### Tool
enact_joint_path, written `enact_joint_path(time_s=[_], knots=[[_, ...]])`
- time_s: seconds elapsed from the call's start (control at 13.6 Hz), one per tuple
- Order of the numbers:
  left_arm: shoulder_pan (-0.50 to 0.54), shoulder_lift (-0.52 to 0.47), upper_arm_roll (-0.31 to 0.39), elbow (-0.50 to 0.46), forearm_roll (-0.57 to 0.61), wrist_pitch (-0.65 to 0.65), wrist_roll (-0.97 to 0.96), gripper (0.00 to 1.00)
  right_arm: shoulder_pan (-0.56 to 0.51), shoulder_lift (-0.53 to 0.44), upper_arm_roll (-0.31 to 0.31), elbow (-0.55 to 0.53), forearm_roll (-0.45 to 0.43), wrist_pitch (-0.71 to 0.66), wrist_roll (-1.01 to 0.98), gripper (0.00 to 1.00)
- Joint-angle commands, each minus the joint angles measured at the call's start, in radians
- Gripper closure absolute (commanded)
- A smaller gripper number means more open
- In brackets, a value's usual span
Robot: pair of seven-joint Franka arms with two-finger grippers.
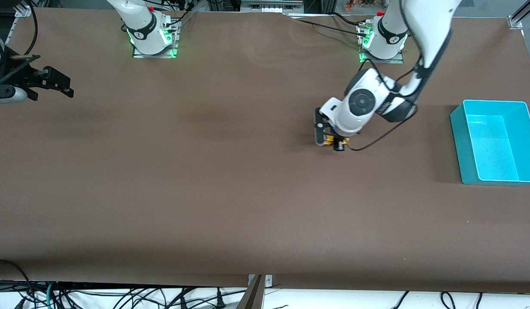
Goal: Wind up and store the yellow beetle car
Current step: 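Lift the car with the left gripper and carry it toward the tray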
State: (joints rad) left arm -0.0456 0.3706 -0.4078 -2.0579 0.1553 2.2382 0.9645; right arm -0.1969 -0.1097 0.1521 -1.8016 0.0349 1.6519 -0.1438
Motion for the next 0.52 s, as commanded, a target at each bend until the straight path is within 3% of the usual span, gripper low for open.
enact_joint_path(time_s=[0.0, 0.22, 0.44], knots=[[0.088, -0.016, -0.009, 0.167, -0.052, -0.278, 0.114, 0.95, -0.004, 0.015, 0.001, 0.031, -0.003, -0.024, 0.004, 0.0], [0.217, -0.012, -0.006, 0.309, -0.05, -0.474, 0.195, 0.95, -0.003, 0.015, 0.001, 0.031, -0.001, -0.026, 0.004, 0.0], [0.349, 0.002, 0.006, 0.427, -0.039, -0.59, 0.339, 0.95, -0.003, 0.013, 0.004, 0.033, 0.003, -0.026, 0.006, 0.0]])
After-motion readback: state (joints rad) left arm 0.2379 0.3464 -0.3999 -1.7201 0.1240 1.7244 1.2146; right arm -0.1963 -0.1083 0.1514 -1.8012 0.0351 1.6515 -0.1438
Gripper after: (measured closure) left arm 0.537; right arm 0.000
